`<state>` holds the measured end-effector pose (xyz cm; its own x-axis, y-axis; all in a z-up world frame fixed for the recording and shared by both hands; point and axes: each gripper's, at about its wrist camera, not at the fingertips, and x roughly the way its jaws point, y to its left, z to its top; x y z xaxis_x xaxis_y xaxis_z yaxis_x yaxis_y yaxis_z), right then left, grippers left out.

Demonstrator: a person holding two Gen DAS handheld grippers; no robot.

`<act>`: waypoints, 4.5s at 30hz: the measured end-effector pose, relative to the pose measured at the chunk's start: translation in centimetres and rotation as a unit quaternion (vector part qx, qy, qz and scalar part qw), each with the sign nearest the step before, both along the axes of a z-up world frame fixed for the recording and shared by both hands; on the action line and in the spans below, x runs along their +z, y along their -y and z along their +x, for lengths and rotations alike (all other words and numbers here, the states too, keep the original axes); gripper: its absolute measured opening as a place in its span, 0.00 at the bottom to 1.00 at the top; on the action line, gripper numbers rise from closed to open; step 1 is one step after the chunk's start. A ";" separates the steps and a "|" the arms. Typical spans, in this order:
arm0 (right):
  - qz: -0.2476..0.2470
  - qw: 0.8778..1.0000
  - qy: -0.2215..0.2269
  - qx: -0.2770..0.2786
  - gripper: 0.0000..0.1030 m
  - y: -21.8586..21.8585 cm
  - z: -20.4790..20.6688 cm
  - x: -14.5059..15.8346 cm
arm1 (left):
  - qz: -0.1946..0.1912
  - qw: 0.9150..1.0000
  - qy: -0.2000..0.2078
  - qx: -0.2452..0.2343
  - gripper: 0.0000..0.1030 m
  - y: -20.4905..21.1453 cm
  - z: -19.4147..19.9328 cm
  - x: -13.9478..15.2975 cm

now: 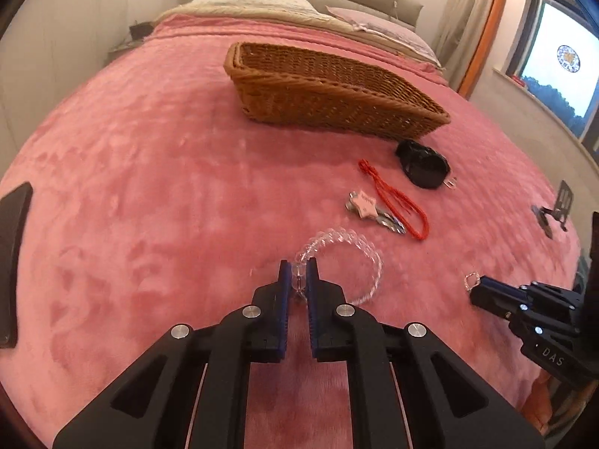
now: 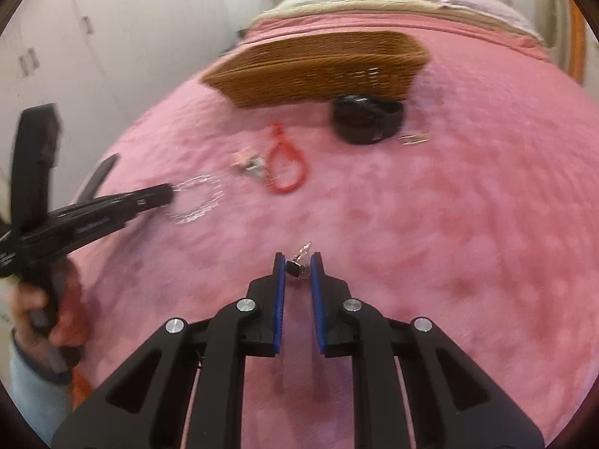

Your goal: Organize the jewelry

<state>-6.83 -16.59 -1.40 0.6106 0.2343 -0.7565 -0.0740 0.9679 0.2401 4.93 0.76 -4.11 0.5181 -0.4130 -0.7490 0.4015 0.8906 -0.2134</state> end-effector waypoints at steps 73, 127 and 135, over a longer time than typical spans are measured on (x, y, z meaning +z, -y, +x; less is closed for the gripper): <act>-0.055 0.987 0.154 -0.010 0.10 2.9 17.3 11.5 | -0.100 0.972 0.209 -0.047 0.06 7.2 10.2 14.0; -0.032 0.997 0.028 -0.057 0.45 7.6 8.5 2.6 | -0.250 0.964 -0.092 -0.004 0.43 0.4 2.3 0.1; -0.006 0.997 0.025 -0.074 0.45 9.0 8.1 1.1 | -0.215 0.968 -0.111 0.073 0.31 3.6 4.1 -2.3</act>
<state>1.29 -25.61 -0.25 0.6752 0.1300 -0.7261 0.0583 0.9719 0.2282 8.99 -2.80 -6.43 0.4404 -0.6452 -0.6243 0.1793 0.7446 -0.6430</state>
